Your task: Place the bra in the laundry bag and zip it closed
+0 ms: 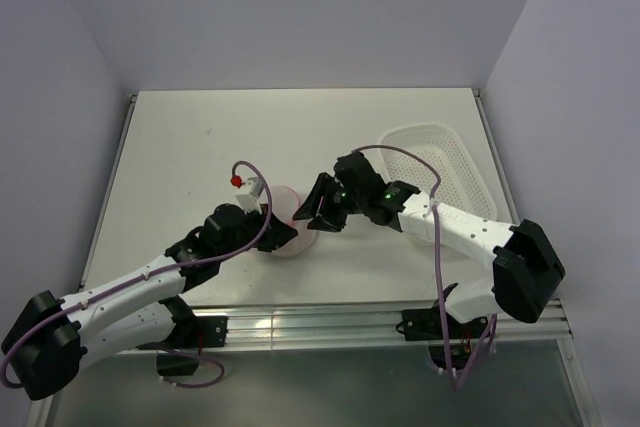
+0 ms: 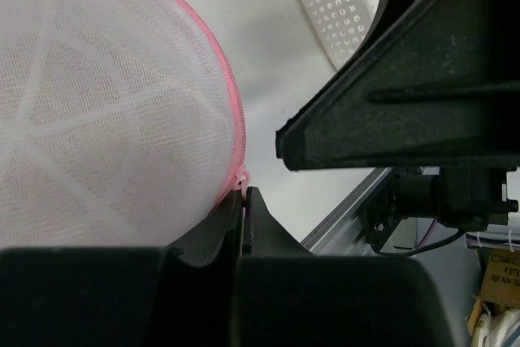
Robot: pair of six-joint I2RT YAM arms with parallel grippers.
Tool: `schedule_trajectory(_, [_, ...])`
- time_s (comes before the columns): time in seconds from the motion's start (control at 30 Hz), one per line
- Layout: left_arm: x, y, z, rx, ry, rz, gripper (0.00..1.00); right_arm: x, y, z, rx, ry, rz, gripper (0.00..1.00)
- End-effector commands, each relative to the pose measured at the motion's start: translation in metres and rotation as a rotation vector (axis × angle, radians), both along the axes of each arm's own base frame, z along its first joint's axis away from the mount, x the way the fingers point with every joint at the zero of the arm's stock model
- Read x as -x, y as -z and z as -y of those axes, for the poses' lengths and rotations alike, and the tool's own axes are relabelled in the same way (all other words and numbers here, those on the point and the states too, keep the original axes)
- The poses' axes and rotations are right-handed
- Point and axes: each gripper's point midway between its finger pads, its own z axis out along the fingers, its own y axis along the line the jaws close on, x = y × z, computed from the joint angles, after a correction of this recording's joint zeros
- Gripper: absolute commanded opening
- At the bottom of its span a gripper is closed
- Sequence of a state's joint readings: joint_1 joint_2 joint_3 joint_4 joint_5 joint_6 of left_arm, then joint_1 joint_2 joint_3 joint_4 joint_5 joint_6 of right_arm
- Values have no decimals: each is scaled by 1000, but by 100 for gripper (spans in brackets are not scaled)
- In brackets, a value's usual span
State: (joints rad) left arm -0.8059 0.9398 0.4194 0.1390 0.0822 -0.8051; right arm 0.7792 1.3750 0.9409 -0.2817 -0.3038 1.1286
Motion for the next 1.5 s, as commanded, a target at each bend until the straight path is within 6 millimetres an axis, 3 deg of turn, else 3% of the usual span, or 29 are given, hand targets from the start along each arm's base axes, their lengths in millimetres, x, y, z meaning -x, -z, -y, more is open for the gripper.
schedule_trajectory(0.0, [-3,-26,9,47,24,68,0,-19,-18,-9,-77,94,37,57])
schedule_trajectory(0.43, [-1,-27,8,38,37,73,0,-25,-7,-24,-100,97,-9,57])
schedule_trajectory(0.53, [1,-26,9,39,42,69,0,-28,-8,-24,-95,102,1,54])
schedule_trajectory(0.57, [1,-25,9,38,43,68,0,-29,-8,-25,-92,104,2,49])
schedule_trajectory(0.7, [2,-23,5,25,35,62,0,-32,-5,-27,-86,95,-1,15])
schedule_trajectory(0.8, [2,-17,0,0,18,50,0,-36,-3,-24,-84,97,-5,1])
schedule_trajectory(1.03, [4,-1,-17,-54,-46,6,0,-58,-8,4,-74,112,29,0])
schedule_trajectory(1.23, [7,26,-43,-144,-108,-94,0,-84,-21,27,-32,76,89,0])
schedule_trajectory(1.47, [-3,24,-71,-152,-250,-117,0,-118,-36,37,35,-7,163,0])
